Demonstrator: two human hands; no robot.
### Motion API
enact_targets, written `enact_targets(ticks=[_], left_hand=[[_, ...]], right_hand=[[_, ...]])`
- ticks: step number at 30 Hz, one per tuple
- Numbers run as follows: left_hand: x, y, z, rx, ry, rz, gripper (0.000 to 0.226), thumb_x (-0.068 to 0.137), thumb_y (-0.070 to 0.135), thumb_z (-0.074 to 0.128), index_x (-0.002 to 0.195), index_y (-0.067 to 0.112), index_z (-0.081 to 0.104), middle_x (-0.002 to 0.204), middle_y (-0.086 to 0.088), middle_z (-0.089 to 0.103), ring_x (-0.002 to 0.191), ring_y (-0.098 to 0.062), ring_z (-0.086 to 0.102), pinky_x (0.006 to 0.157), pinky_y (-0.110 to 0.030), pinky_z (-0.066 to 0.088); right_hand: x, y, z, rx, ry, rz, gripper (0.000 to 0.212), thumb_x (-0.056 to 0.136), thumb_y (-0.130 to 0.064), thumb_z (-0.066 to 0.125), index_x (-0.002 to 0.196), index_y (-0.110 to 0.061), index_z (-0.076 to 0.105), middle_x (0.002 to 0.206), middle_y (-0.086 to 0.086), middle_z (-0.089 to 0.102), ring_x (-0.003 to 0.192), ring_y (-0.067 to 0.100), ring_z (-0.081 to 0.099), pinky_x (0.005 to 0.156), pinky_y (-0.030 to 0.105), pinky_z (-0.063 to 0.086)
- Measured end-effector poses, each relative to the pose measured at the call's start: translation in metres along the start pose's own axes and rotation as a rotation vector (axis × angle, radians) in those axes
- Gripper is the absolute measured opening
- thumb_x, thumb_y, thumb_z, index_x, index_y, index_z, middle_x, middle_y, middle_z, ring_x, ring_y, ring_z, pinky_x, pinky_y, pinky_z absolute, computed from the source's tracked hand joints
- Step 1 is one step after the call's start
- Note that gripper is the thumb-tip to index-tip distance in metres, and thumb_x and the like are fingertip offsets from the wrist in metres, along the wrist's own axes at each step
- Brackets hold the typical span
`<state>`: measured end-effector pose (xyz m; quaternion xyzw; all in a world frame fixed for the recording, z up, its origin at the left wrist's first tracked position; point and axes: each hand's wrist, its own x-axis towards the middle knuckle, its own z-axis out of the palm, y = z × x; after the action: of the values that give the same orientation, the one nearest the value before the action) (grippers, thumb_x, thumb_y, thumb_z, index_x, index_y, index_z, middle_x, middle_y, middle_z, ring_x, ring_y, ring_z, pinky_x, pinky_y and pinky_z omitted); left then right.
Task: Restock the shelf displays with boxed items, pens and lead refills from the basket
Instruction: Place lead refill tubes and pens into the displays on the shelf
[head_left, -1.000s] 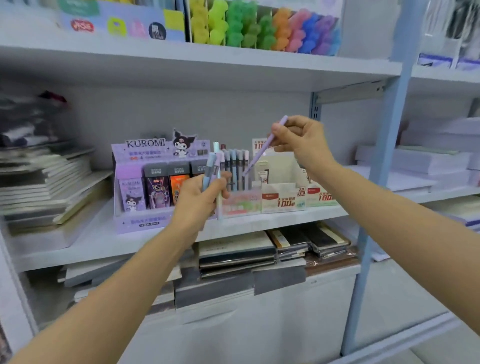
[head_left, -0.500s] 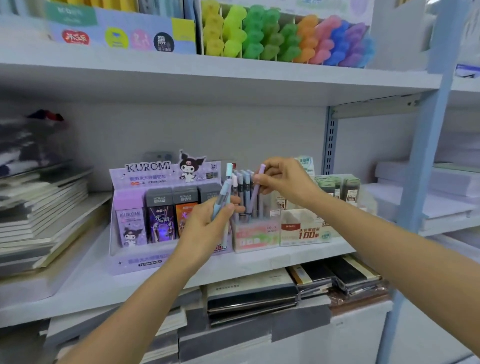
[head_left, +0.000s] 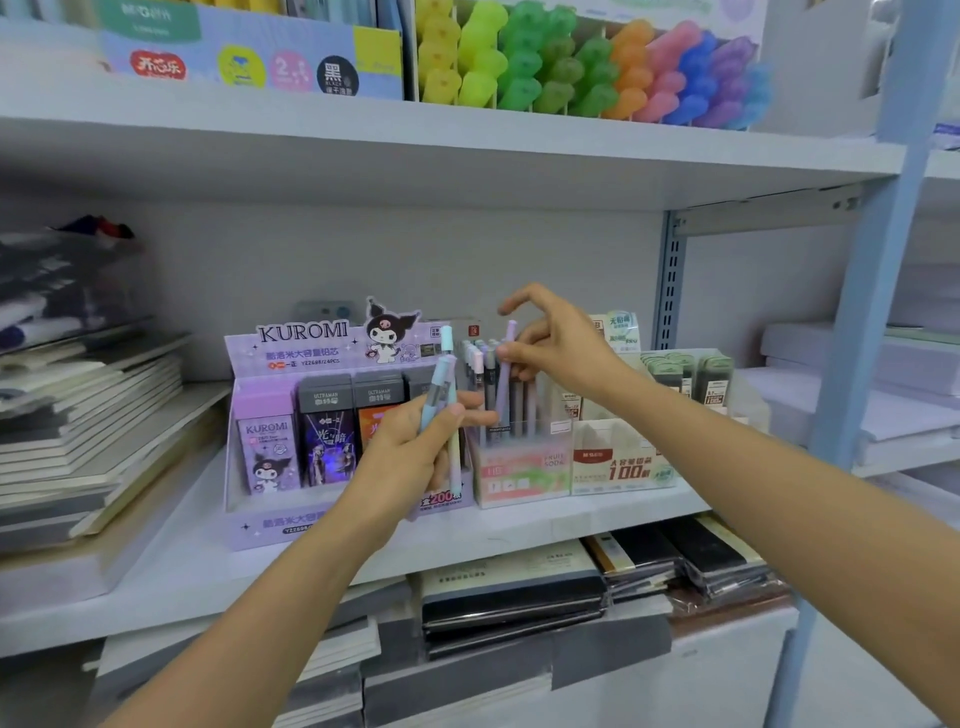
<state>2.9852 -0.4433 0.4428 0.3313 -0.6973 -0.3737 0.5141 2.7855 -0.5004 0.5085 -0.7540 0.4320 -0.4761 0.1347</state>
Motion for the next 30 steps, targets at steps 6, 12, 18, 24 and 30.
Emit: enact_targets(ticks=[6,12,18,24,30], left_hand=[[-0.002,0.001,0.001,-0.009,-0.009,-0.014,0.028,0.103,0.021,0.041,0.118,0.012,0.063,0.088,0.007,0.076,0.036,-0.007,0.035,0.036,-0.014,0.035],[0.000,-0.002,-0.002,-0.004,-0.018,-0.012,0.026,0.102,0.023,0.044,0.118,0.013,0.063,0.101,0.005,0.075,0.038,-0.006,0.036,0.039,-0.015,0.037],[0.001,-0.004,-0.004,-0.027,-0.013,-0.002,0.025,0.100,0.024,0.047,0.117,0.015,0.063,0.106,0.009,0.074,0.038,-0.006,0.034,0.040,-0.015,0.037],[-0.002,0.001,-0.004,-0.028,-0.020,0.011,0.024,0.098,0.027,0.050,0.116,0.017,0.063,0.106,0.007,0.074,0.034,-0.004,0.031,0.037,-0.015,0.036],[-0.005,0.006,-0.004,-0.040,-0.025,-0.018,0.026,0.098,0.026,0.051,0.117,0.008,0.049,0.099,0.002,0.075,0.034,-0.010,0.027,0.033,-0.017,0.031]], right_hand=[[-0.002,0.000,-0.001,-0.011,-0.083,0.003,0.020,0.085,-0.013,0.072,0.101,-0.006,0.060,0.072,0.010,0.072,0.063,0.015,0.071,0.065,0.027,0.059],[0.002,0.001,0.003,0.015,0.009,-0.015,0.018,0.092,-0.015,0.064,0.106,-0.006,0.071,0.086,0.012,0.073,0.072,0.016,0.071,0.069,0.024,0.059],[0.003,0.007,0.010,0.073,0.099,0.061,0.010,0.083,-0.014,0.075,0.078,-0.013,0.066,0.070,0.008,0.071,0.058,0.013,0.069,0.055,0.021,0.056],[0.008,0.007,0.020,0.007,0.146,0.109,0.018,0.079,-0.022,0.079,0.073,-0.013,0.065,0.063,0.004,0.071,0.054,0.016,0.068,0.050,0.022,0.055],[0.000,-0.006,0.010,0.018,0.159,0.090,0.021,0.087,-0.034,0.070,0.094,-0.015,0.067,0.080,0.005,0.072,0.059,0.016,0.069,0.051,0.022,0.052]])
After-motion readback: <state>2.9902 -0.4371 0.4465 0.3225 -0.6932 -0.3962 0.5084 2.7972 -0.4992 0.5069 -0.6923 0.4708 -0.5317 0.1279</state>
